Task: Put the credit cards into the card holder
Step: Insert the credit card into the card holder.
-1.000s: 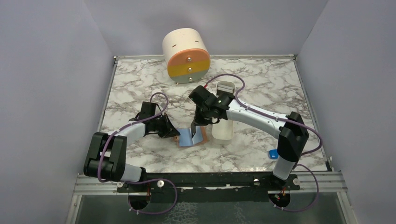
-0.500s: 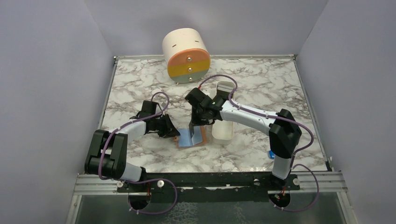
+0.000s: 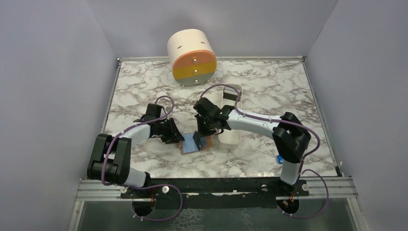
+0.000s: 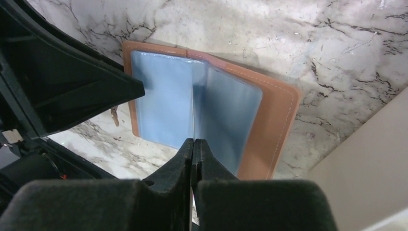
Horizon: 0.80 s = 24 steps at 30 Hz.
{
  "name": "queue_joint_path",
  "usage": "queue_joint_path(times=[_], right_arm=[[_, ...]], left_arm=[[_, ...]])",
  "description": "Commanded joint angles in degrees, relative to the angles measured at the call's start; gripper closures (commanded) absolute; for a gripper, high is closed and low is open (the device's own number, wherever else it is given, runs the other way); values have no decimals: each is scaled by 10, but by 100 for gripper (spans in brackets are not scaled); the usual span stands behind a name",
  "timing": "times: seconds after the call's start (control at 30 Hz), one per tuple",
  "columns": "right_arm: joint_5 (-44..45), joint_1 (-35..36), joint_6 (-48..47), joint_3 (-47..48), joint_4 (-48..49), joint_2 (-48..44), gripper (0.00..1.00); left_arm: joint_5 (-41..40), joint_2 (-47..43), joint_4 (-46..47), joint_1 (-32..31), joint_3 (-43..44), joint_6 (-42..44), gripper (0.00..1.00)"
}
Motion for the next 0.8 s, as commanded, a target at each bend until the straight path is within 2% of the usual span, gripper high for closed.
queue_joint_path(times=[0.0, 0.13, 0.33, 0.43, 0.63, 0.77], right_arm=[[-35, -8, -19, -18, 42, -6, 99], [-30, -13, -24, -25, 43, -2, 99], [-46, -21, -26, -39, 58, -5, 99], [-57, -28, -27, -44, 61, -3, 99], [-69, -38, -29, -59, 68, 0, 99], [-70, -43, -31, -58, 67, 1, 99]], left_arm=[[-26, -1, -15, -4, 18, 10, 67], [-33, -9, -15, -4, 16, 8, 67], [-36, -4, -15, -4, 16, 9, 86], [-36, 1, -15, -4, 17, 9, 92], [-38, 6, -15, -4, 17, 10, 100], [-37, 8, -16, -4, 17, 10, 100]])
